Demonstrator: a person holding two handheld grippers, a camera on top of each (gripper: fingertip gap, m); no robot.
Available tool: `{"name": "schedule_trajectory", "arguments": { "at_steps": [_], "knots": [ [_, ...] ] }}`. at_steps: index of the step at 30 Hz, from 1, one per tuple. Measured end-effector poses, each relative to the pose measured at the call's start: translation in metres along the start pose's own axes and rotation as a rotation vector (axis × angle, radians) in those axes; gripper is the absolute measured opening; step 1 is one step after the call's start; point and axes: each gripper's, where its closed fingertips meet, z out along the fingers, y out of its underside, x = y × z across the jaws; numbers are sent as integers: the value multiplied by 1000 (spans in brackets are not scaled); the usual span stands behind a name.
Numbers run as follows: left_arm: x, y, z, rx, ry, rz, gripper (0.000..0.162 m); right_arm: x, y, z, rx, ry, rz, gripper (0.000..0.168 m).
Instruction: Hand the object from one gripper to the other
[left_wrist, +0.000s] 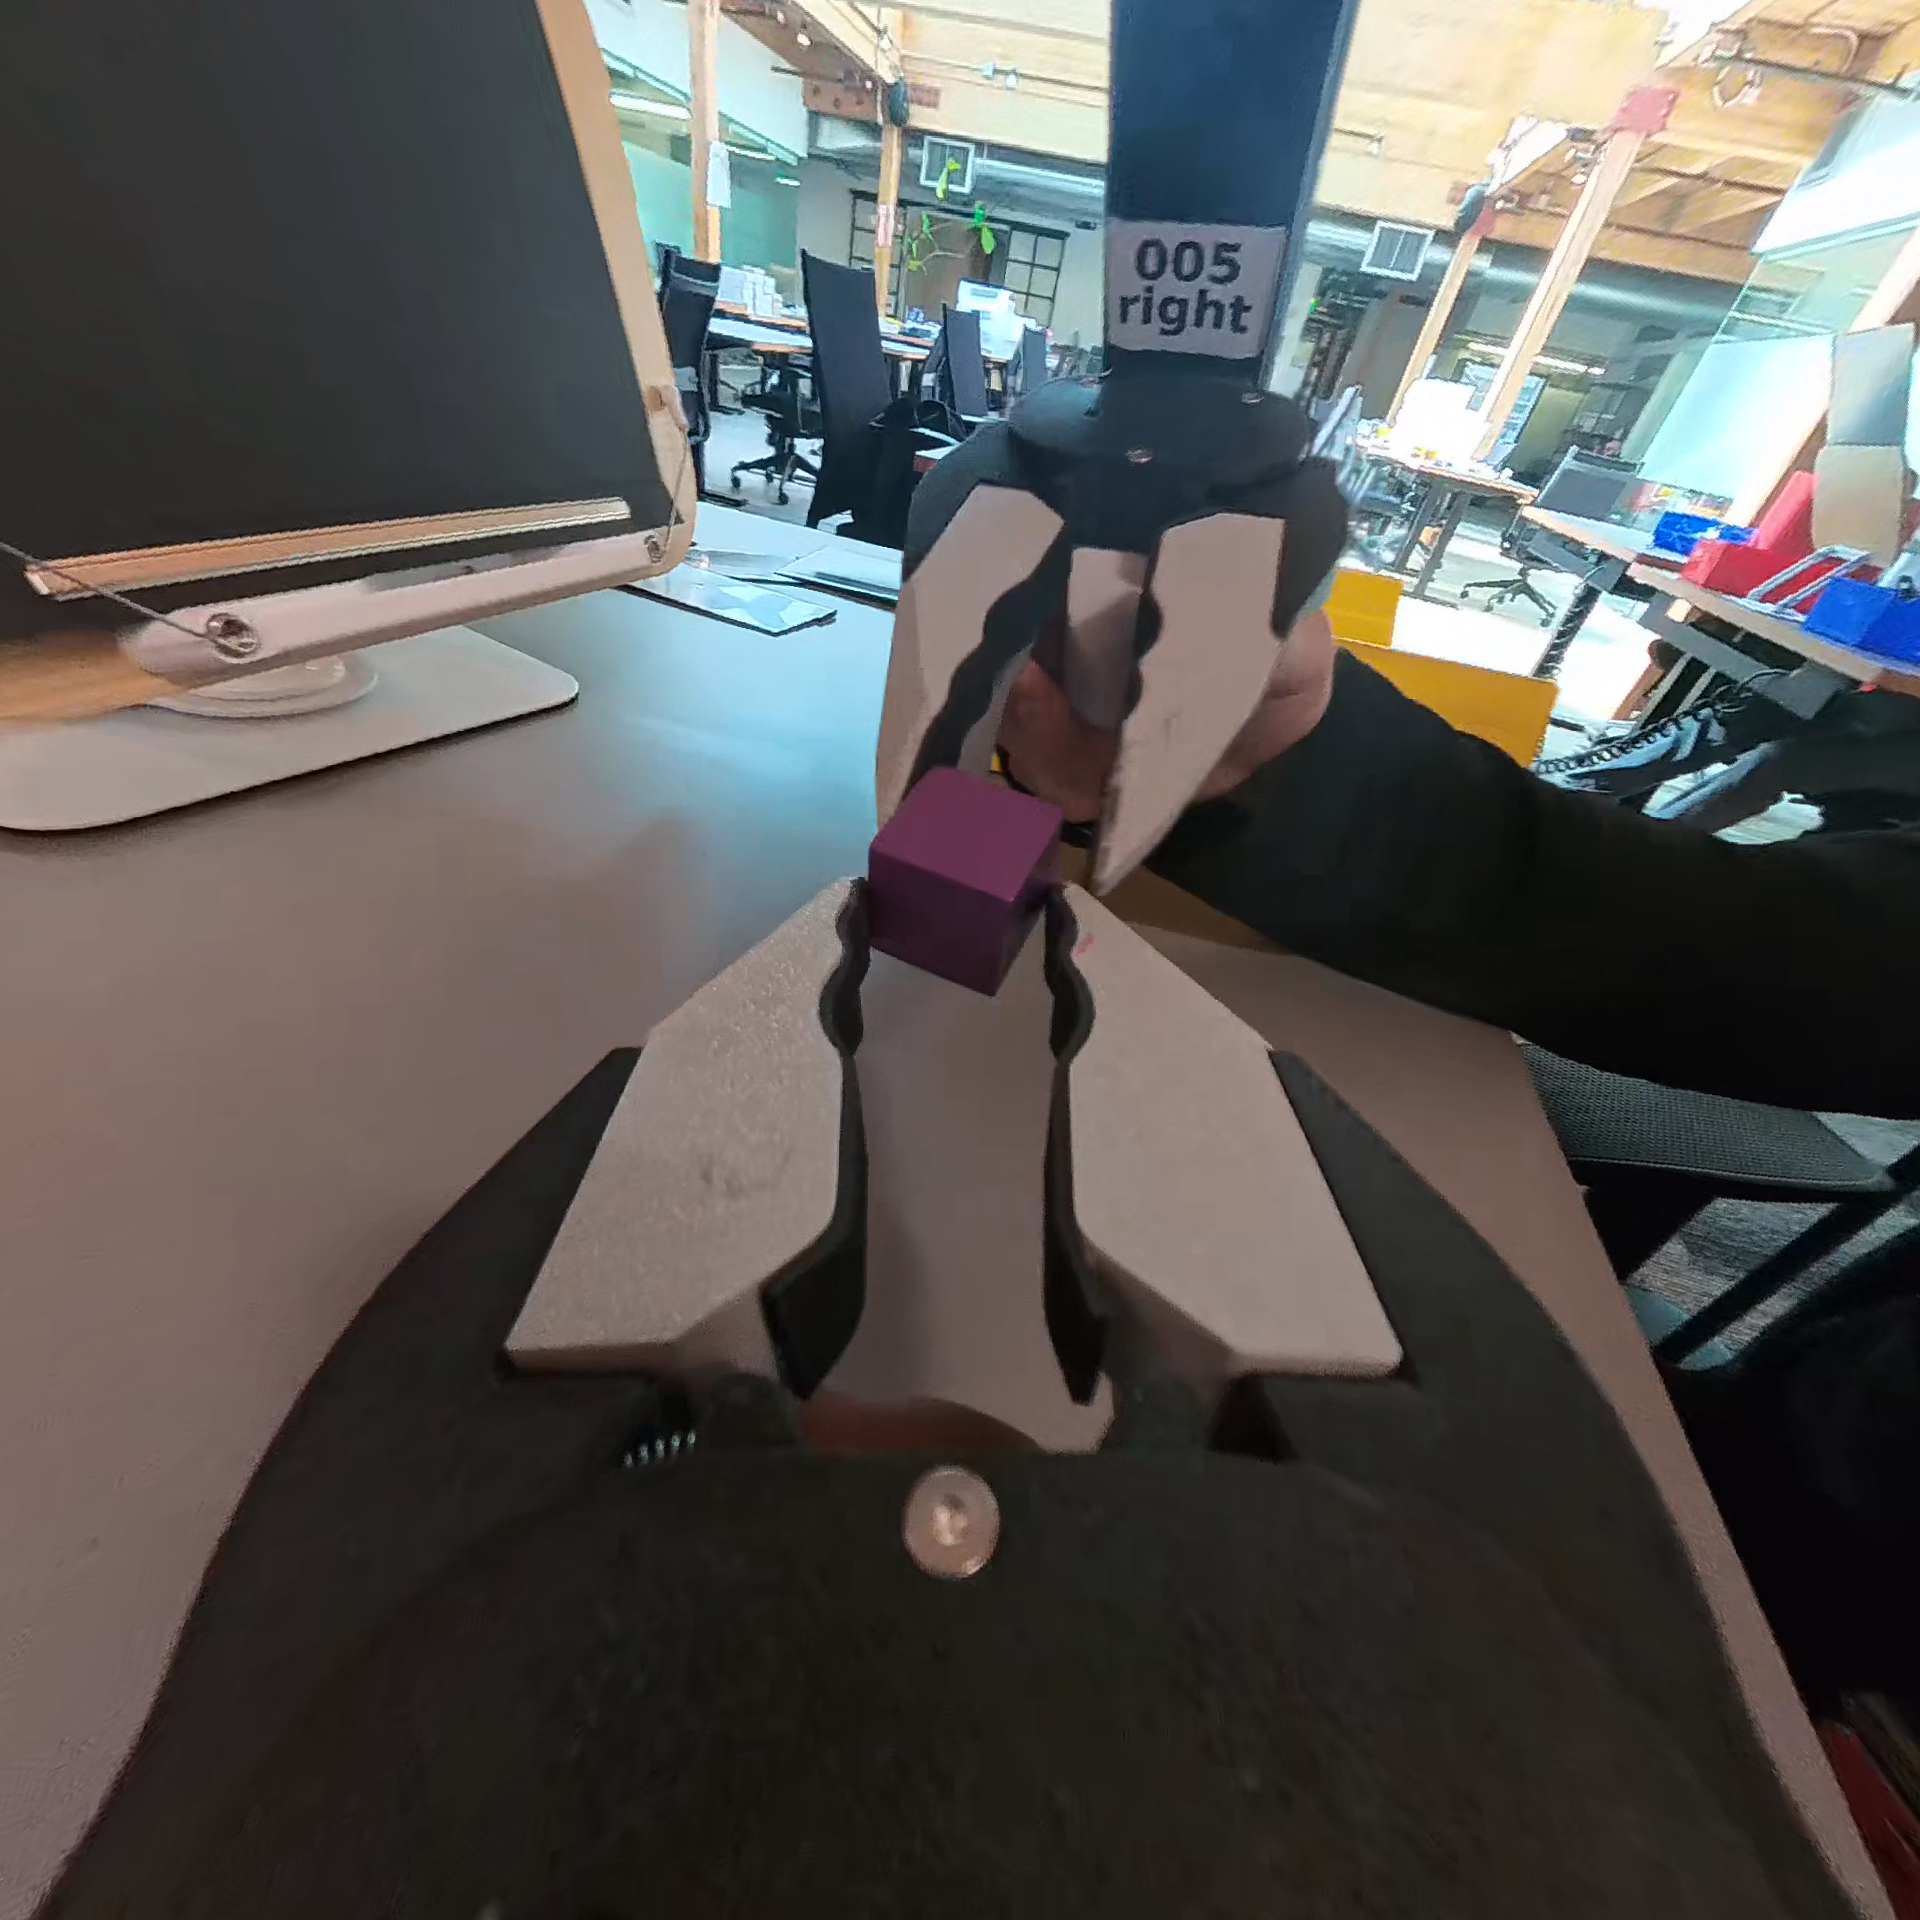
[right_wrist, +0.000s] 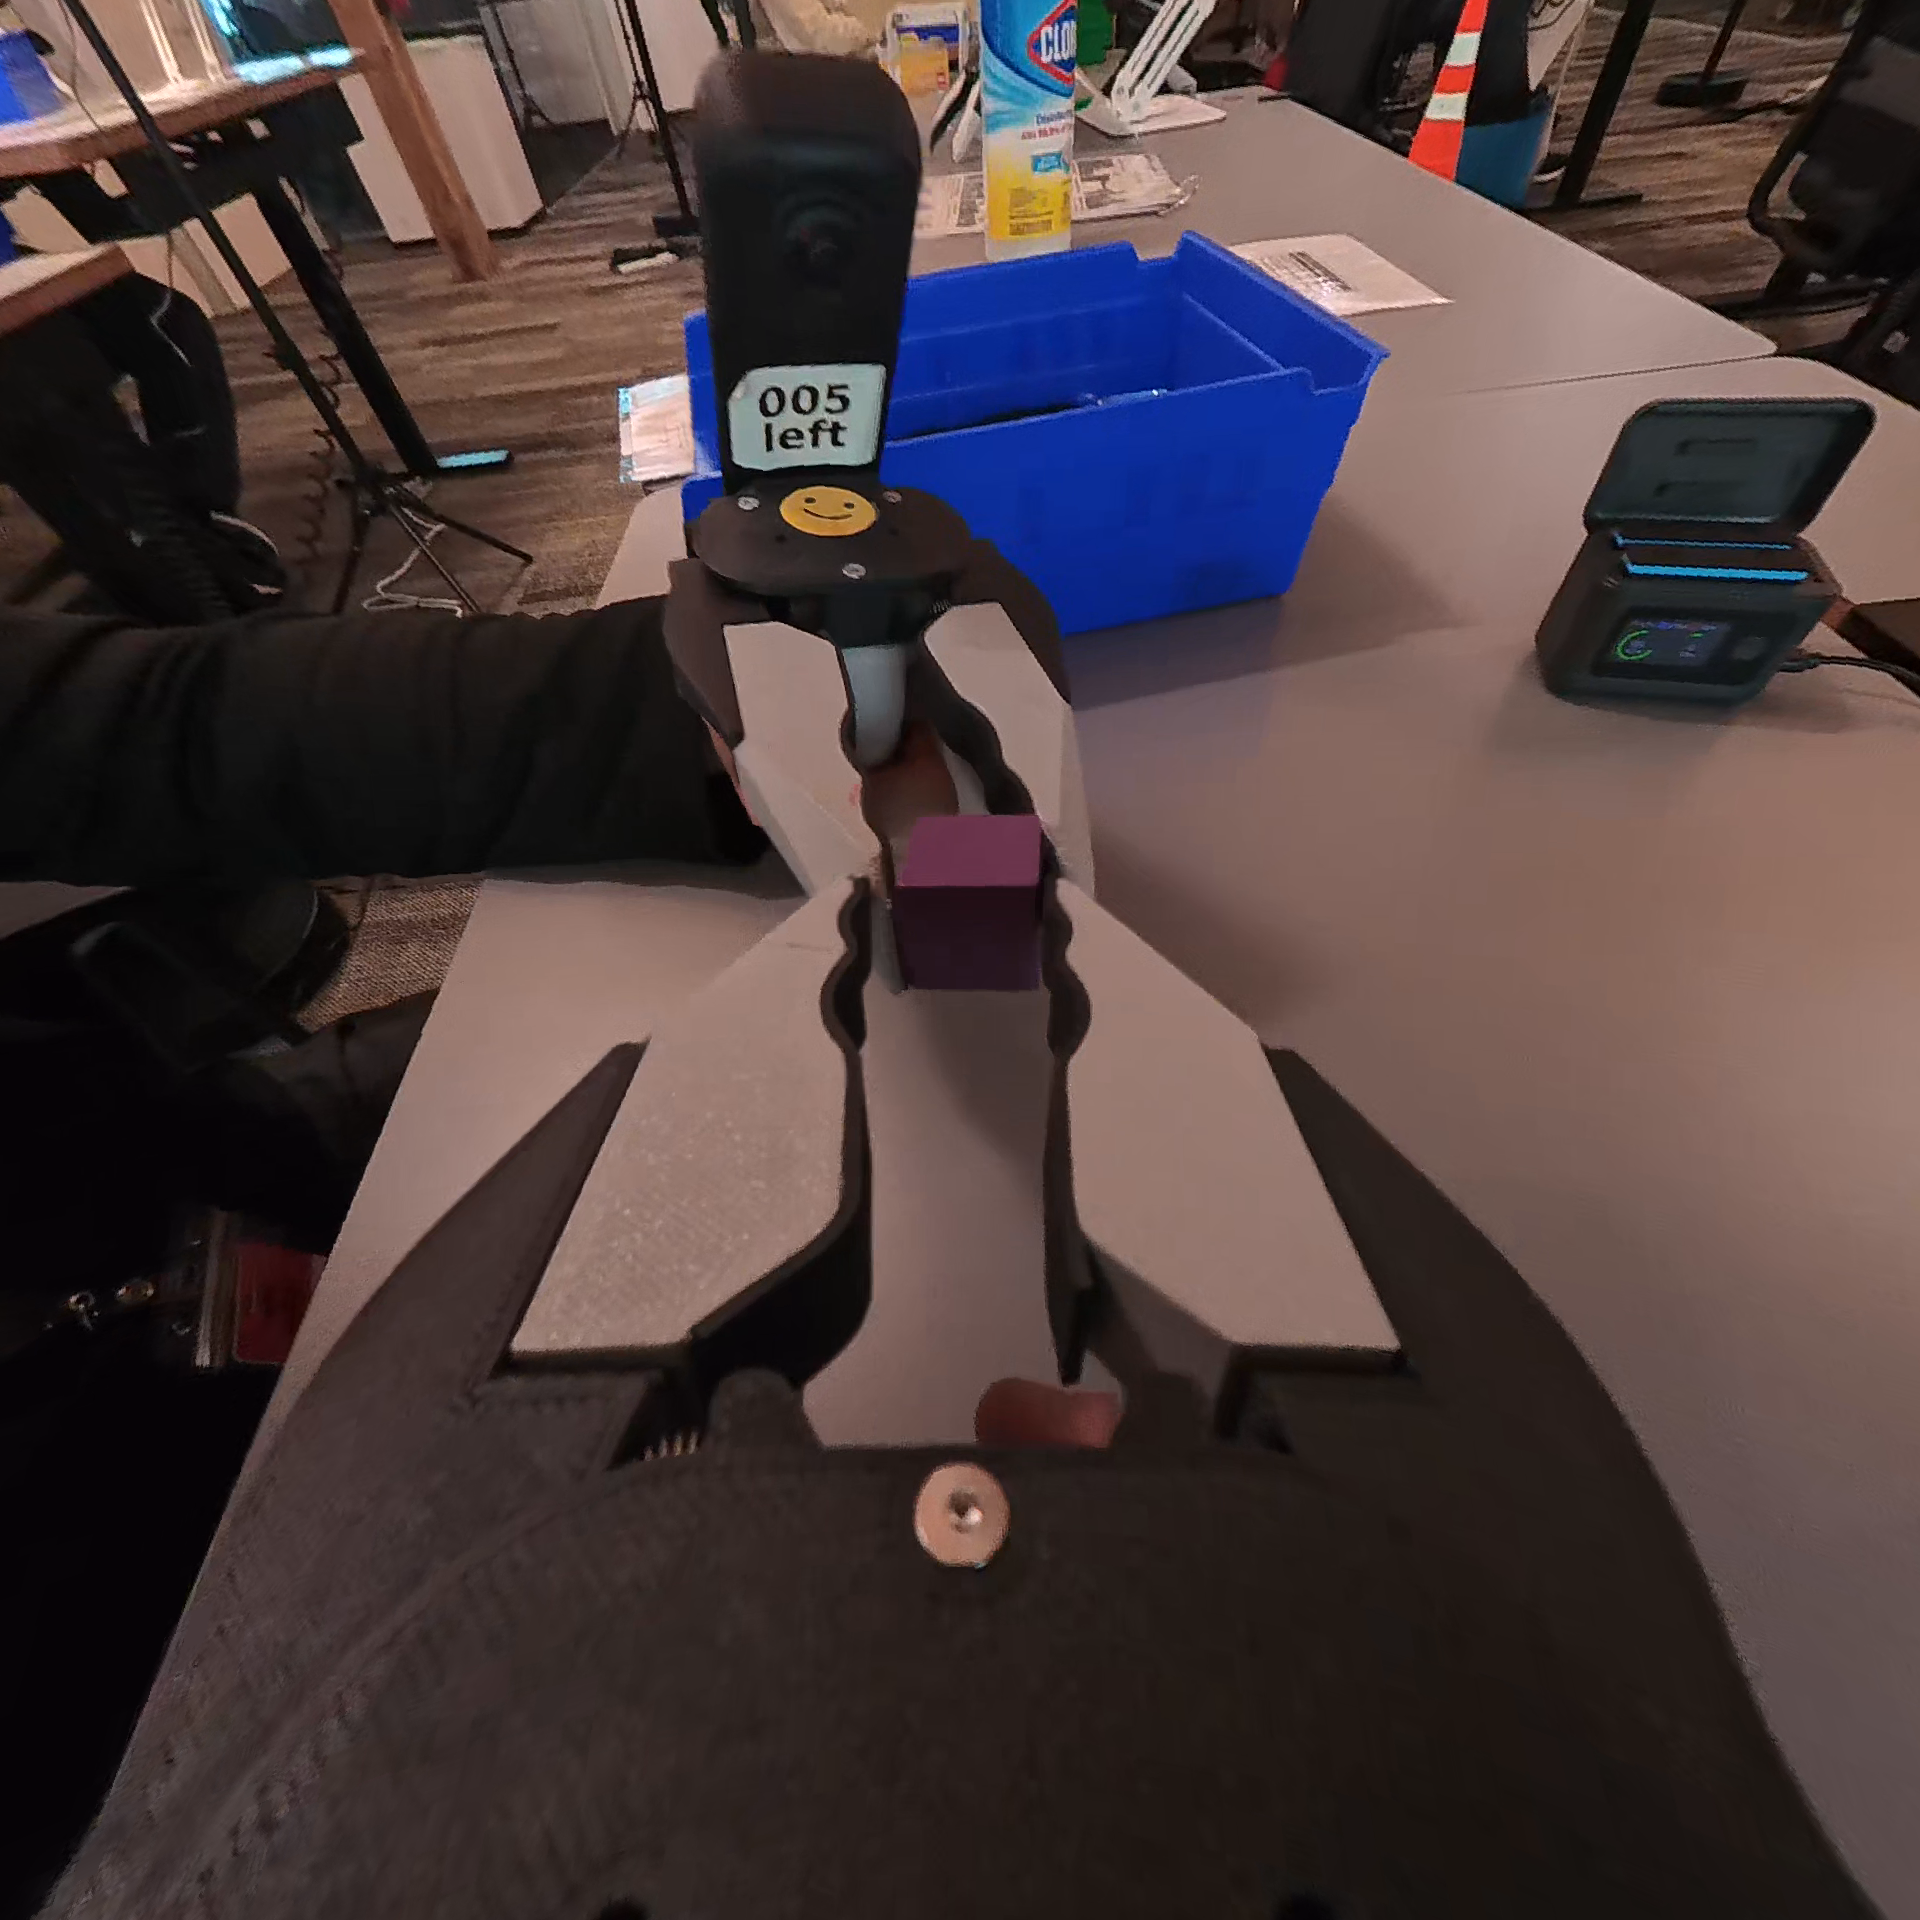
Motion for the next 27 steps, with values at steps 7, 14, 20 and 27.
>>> {"name": "schedule_trajectory", "arguments": {
  "at_steps": [7, 14, 20, 27],
  "knots": [
    [-2, 1, 2, -10, -37, 39, 31, 6, 0, -1, 24, -23, 112, 23],
    [-25, -12, -3, -23, -484, 735, 48, 28, 0, -10, 135, -94, 477, 23],
    [-23, 3, 9, -127, -549, 1013, 54, 22, -3, -14, 177, -215, 602, 23],
    [-17, -3, 6, -109, -515, 1013, 27, 22, 5, -3, 110, -153, 530, 23]
  ]
}}
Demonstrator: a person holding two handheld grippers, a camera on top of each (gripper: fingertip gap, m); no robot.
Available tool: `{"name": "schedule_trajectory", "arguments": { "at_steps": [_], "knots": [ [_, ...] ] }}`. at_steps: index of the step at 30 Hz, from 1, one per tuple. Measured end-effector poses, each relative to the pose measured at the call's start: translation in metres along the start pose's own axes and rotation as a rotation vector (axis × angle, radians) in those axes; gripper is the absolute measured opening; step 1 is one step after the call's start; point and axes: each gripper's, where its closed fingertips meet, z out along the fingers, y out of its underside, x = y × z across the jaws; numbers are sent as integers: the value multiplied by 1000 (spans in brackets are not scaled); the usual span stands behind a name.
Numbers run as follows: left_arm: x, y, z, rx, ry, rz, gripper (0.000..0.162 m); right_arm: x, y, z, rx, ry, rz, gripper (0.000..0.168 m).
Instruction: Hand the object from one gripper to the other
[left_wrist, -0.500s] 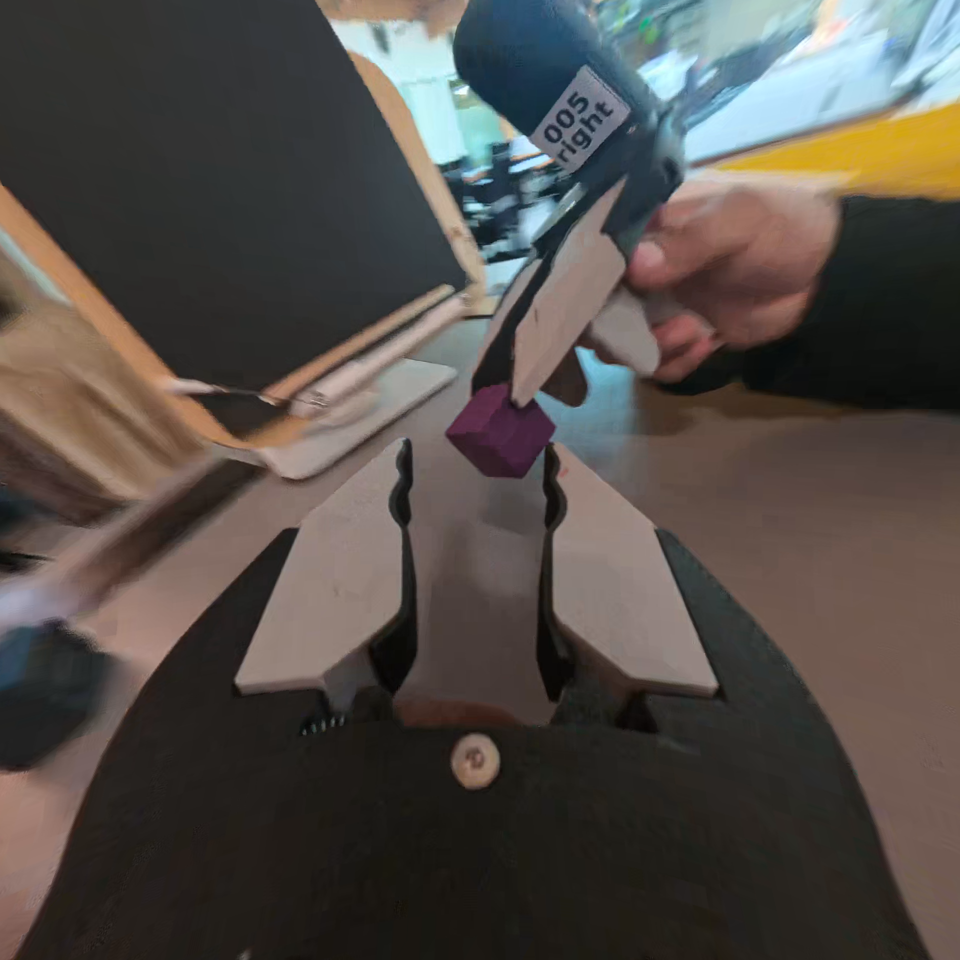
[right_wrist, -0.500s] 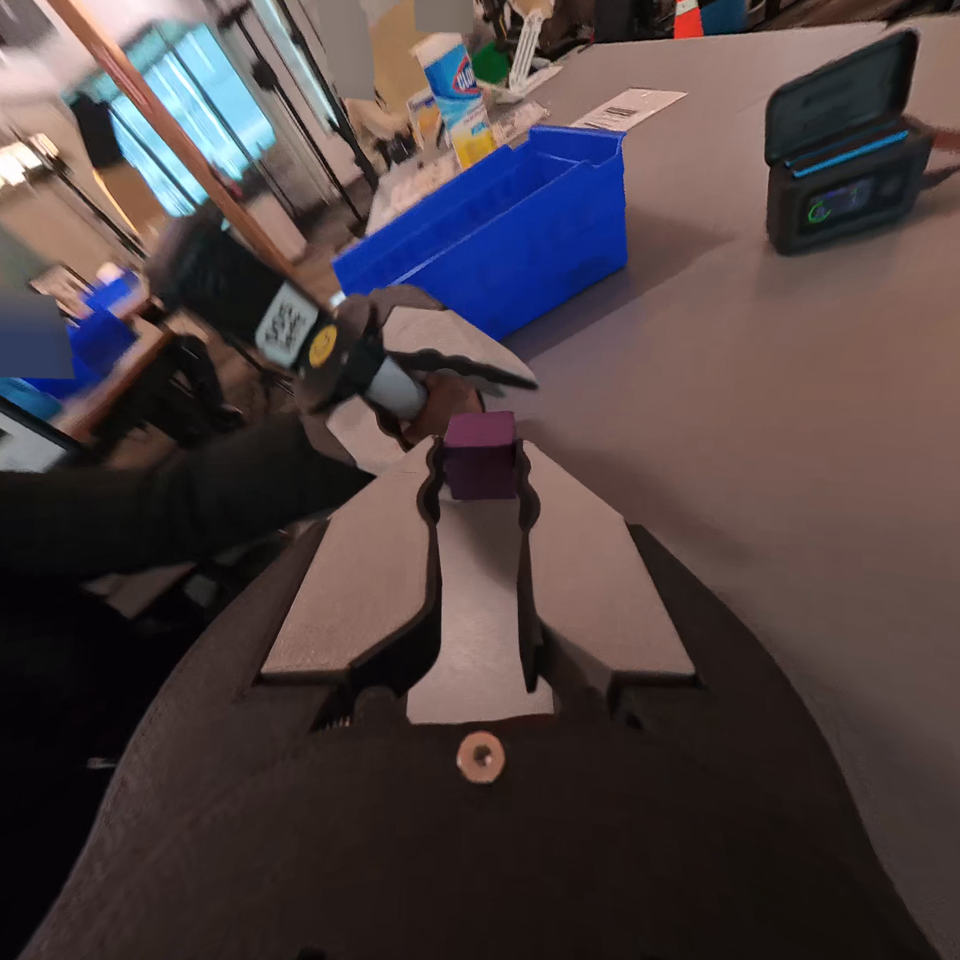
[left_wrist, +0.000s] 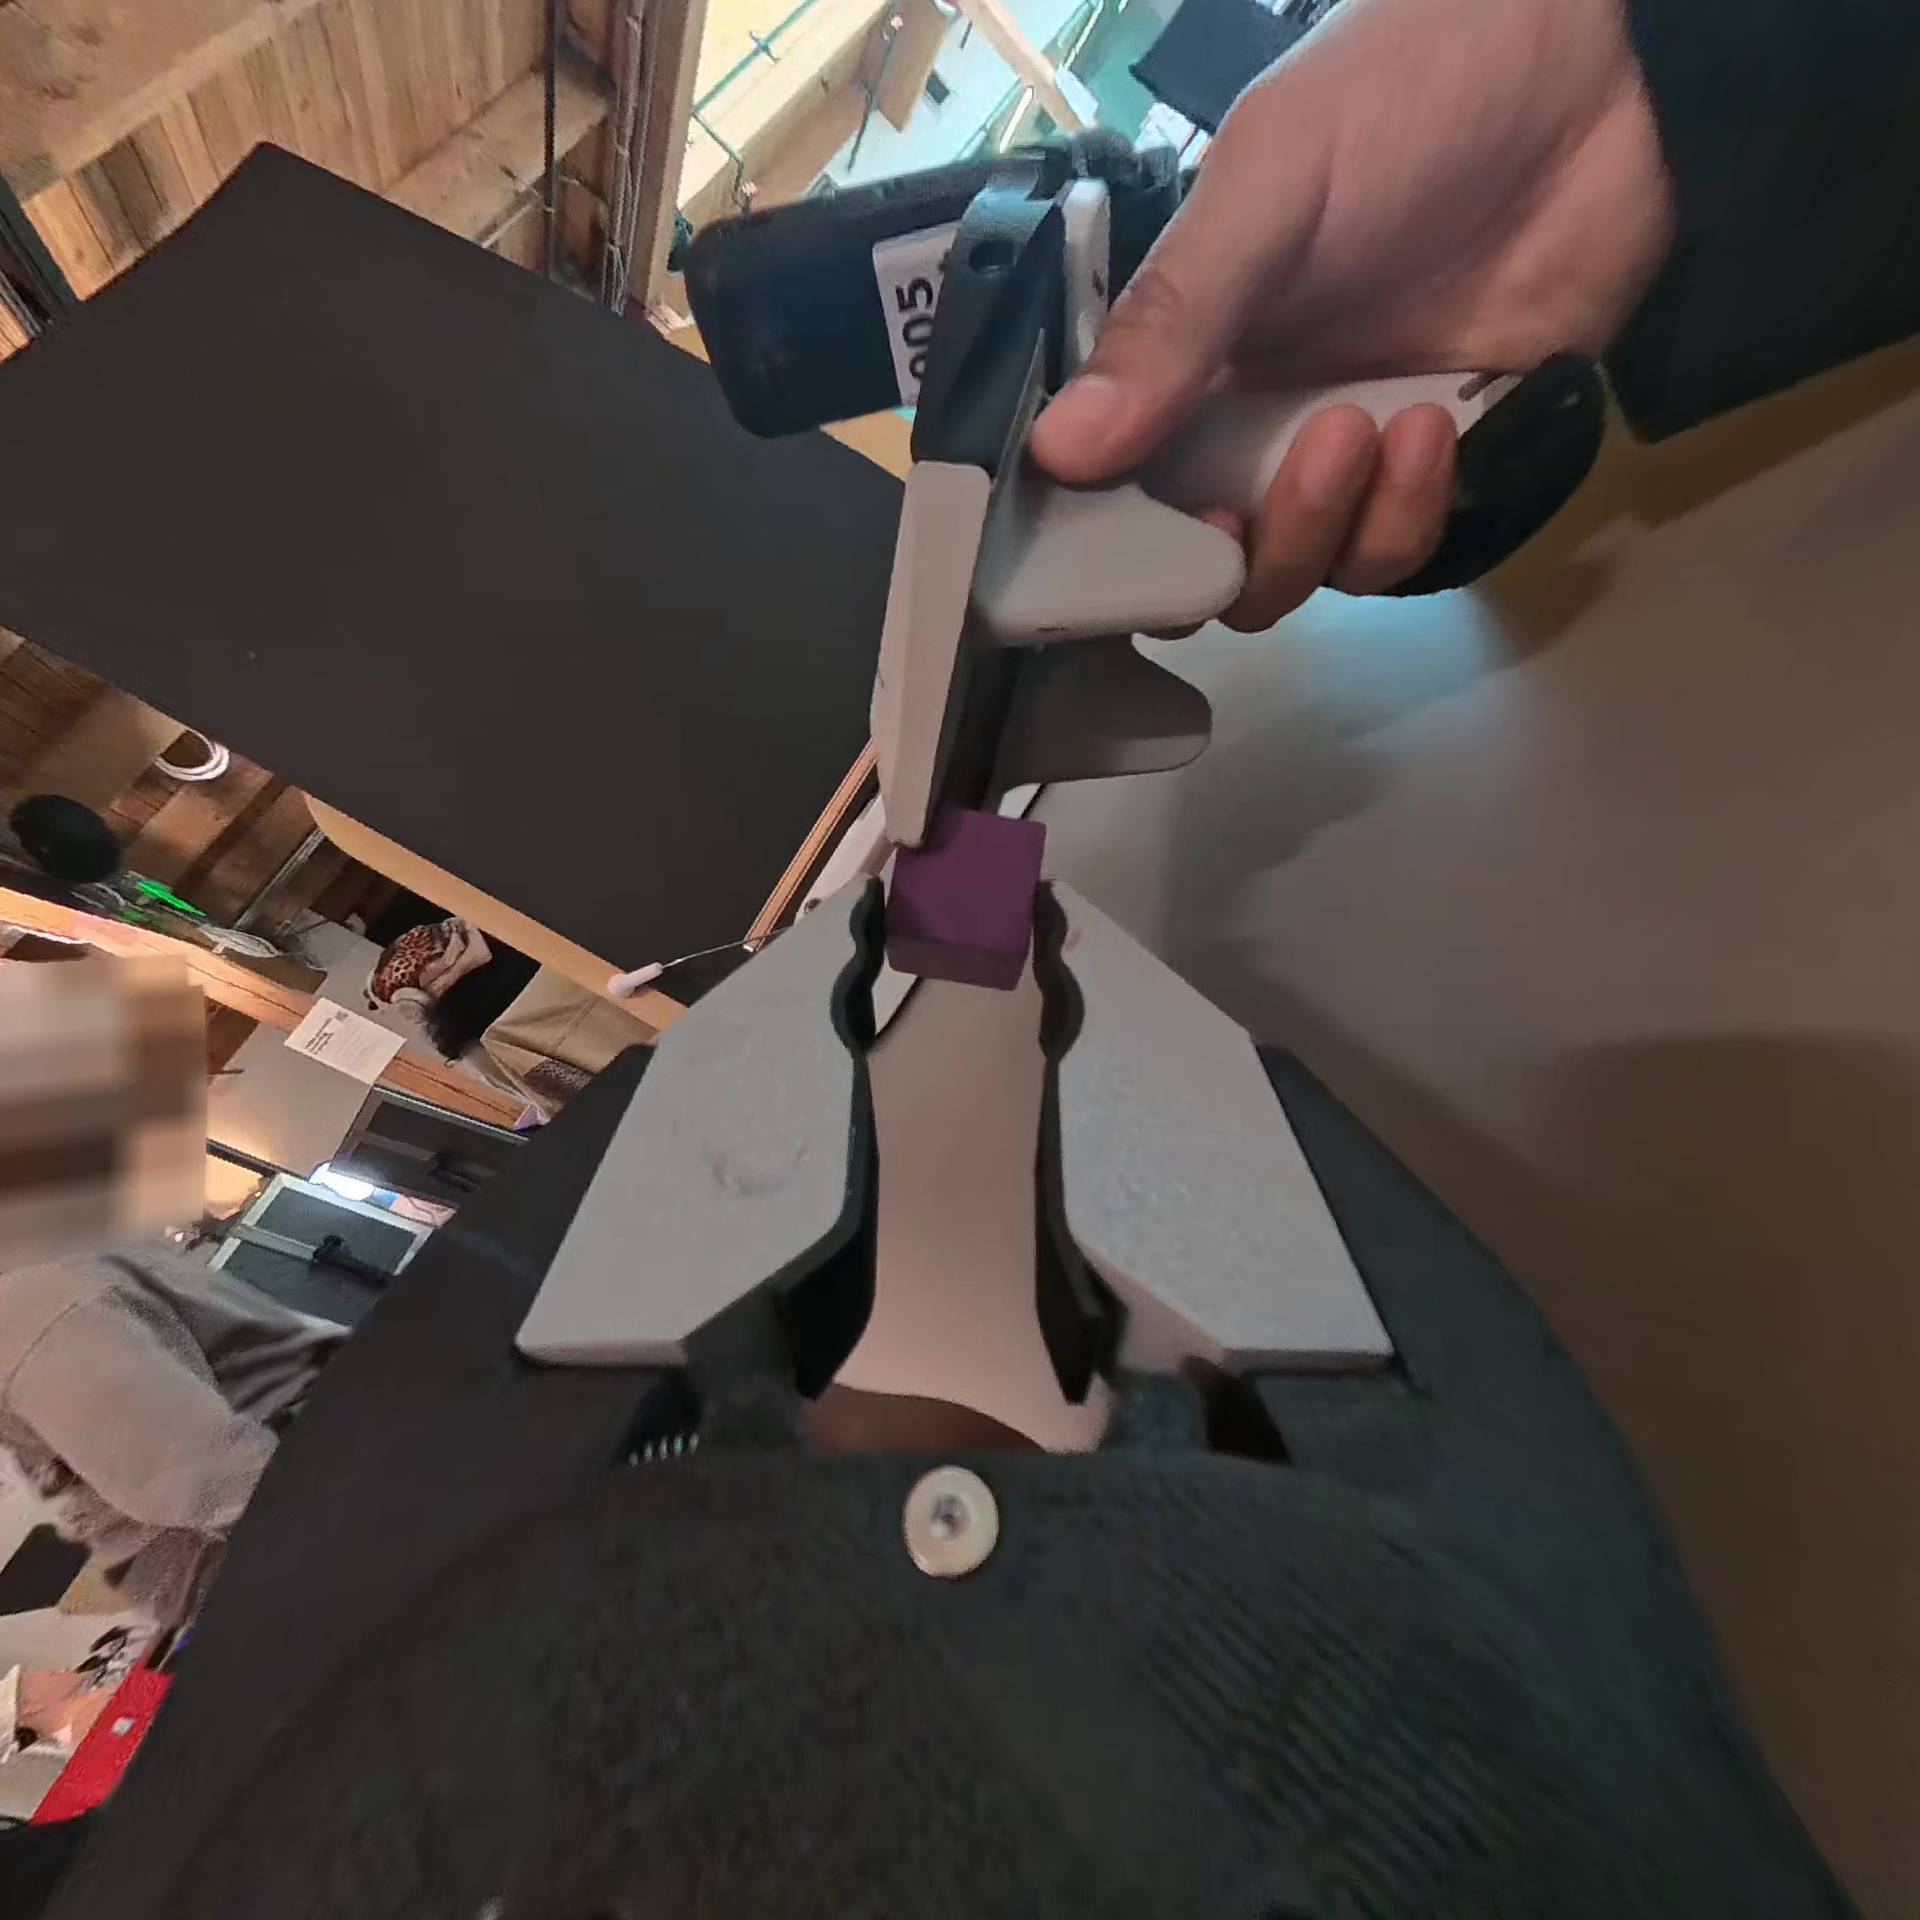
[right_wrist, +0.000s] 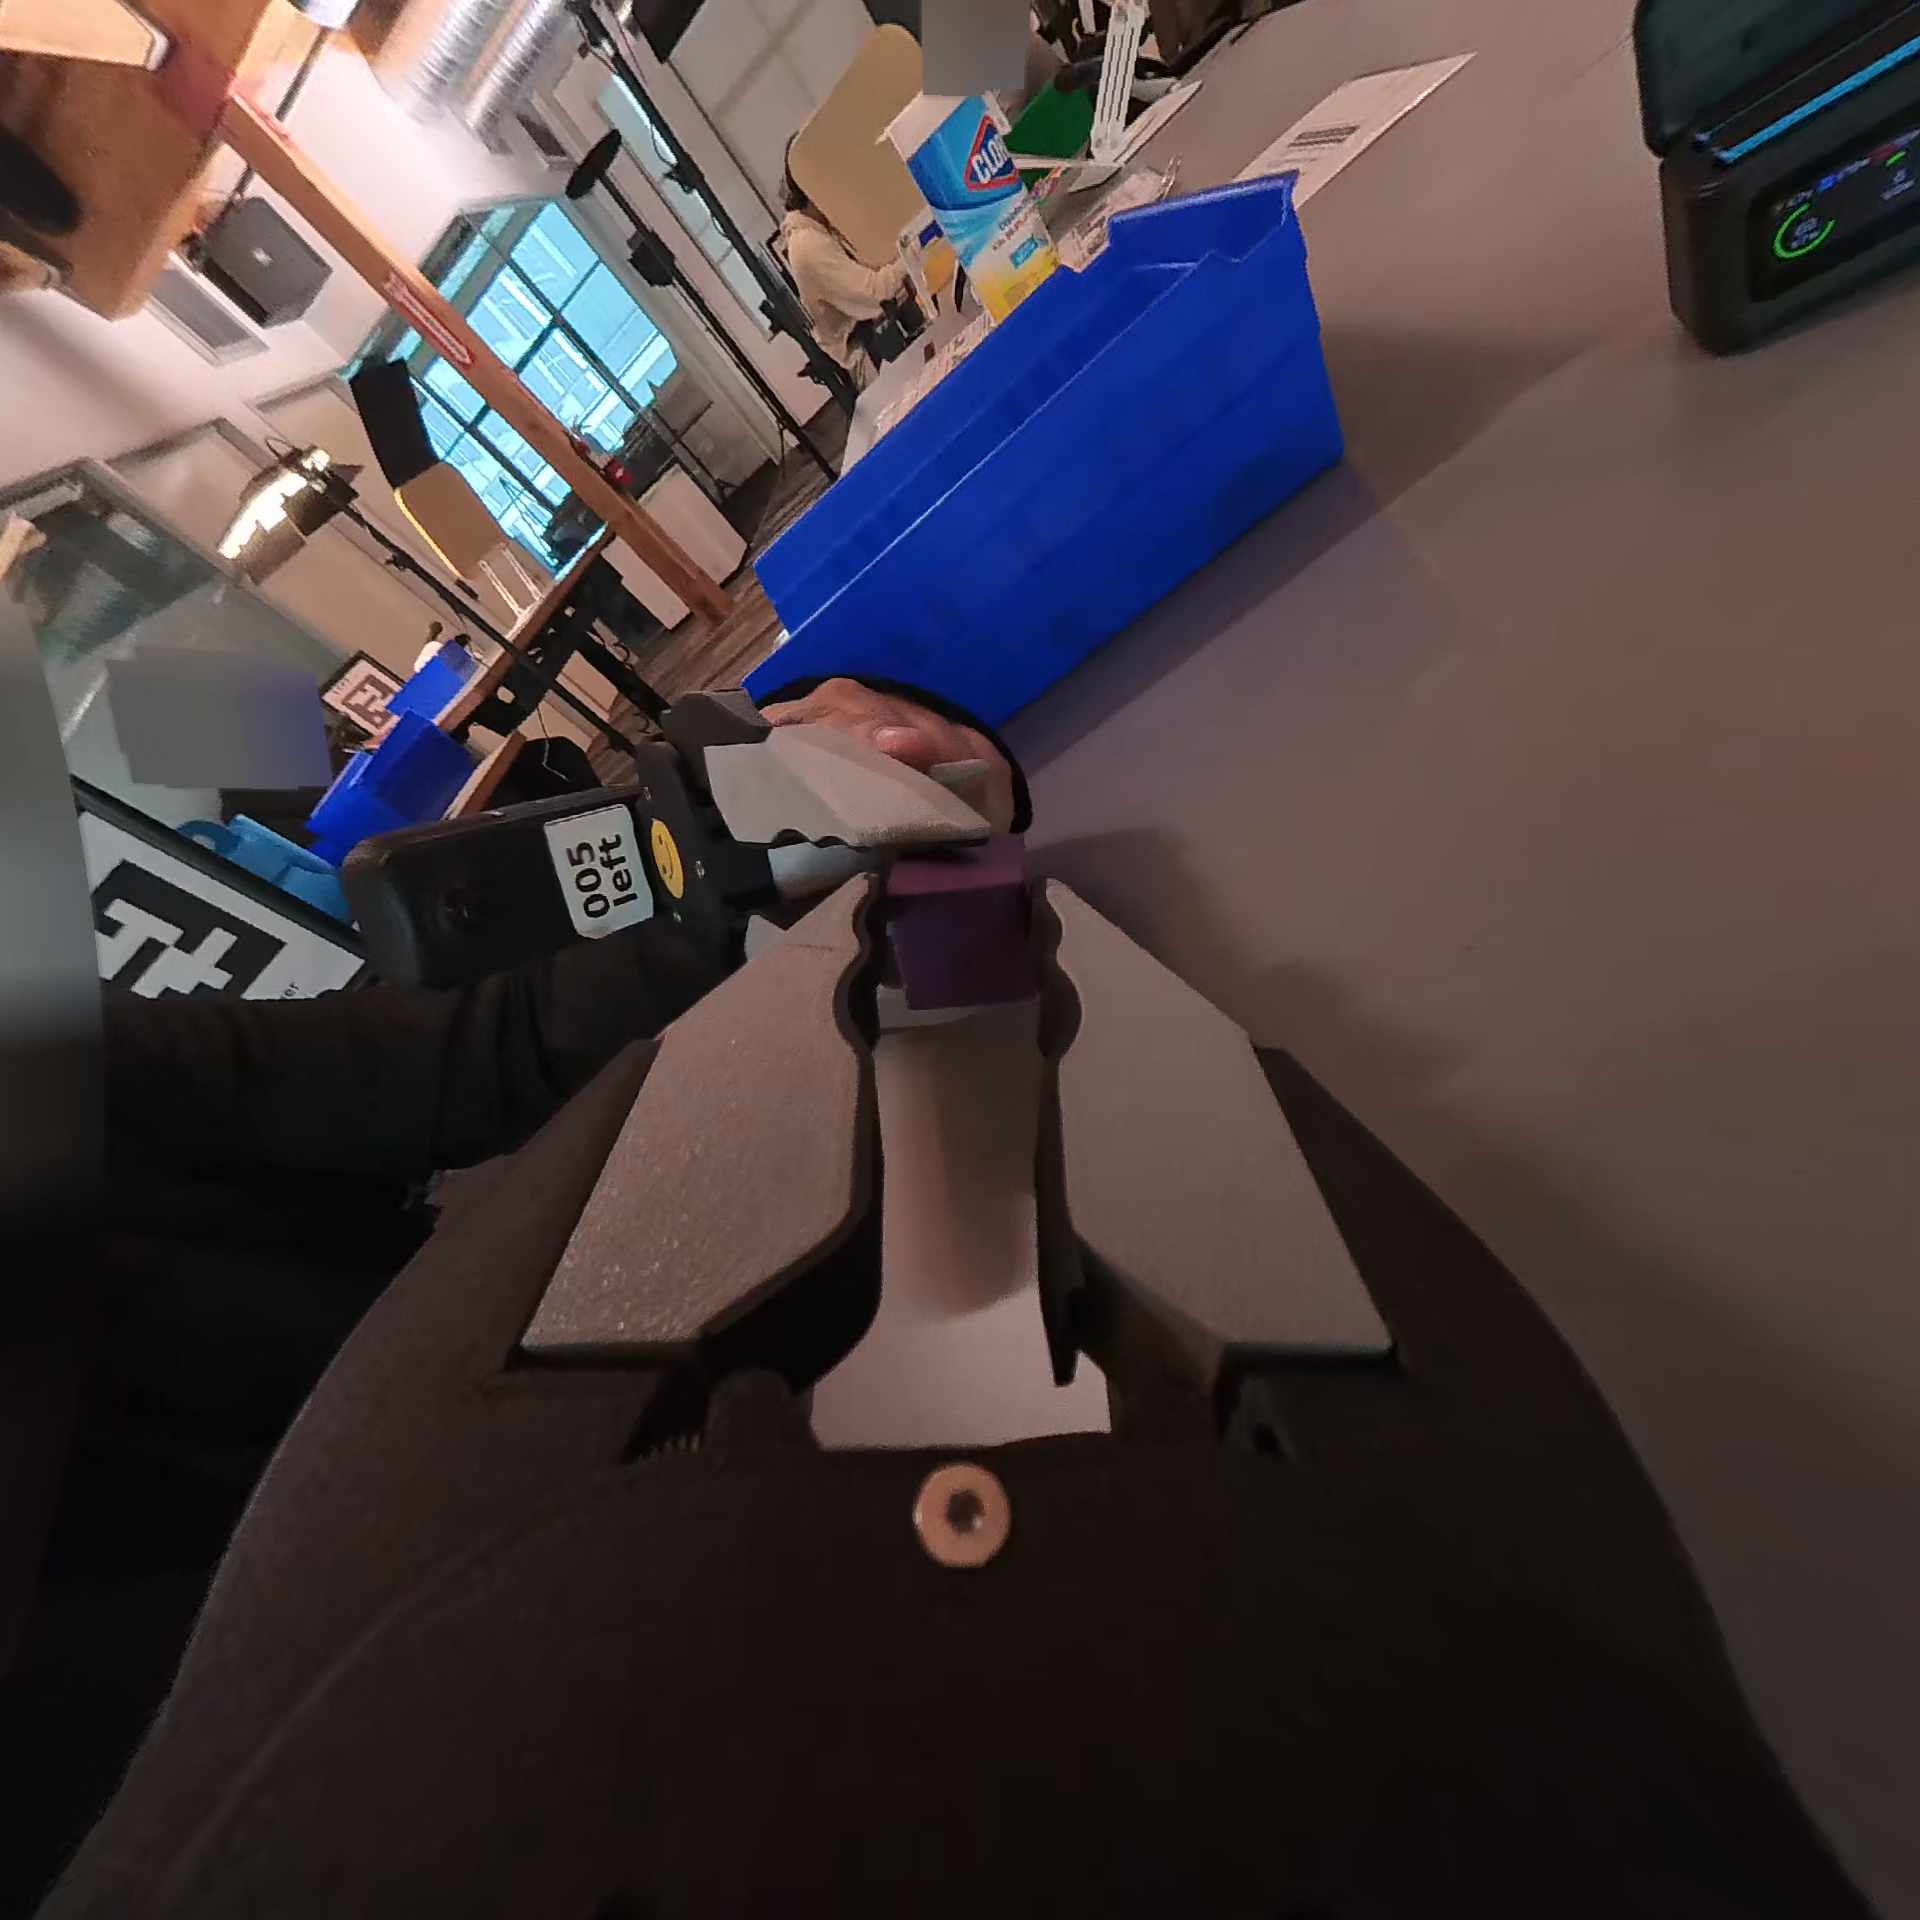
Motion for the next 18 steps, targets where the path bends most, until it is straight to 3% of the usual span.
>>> {"name": "schedule_trajectory", "arguments": {
  "at_steps": [8, 14, 18],
  "knots": [
    [-46, 7, -7, -23, -209, -99, 26, 0, -17, -8, 100, -5, -1, 34],
    [-33, 1, -2, -8, -158, -95, 26, -9, -19, -1, 106, -14, -43, 37],
    [-27, 0, 0, -10, -133, -104, 26, 0, -10, 4, 48, 50, -68, 25]
  ]
}}
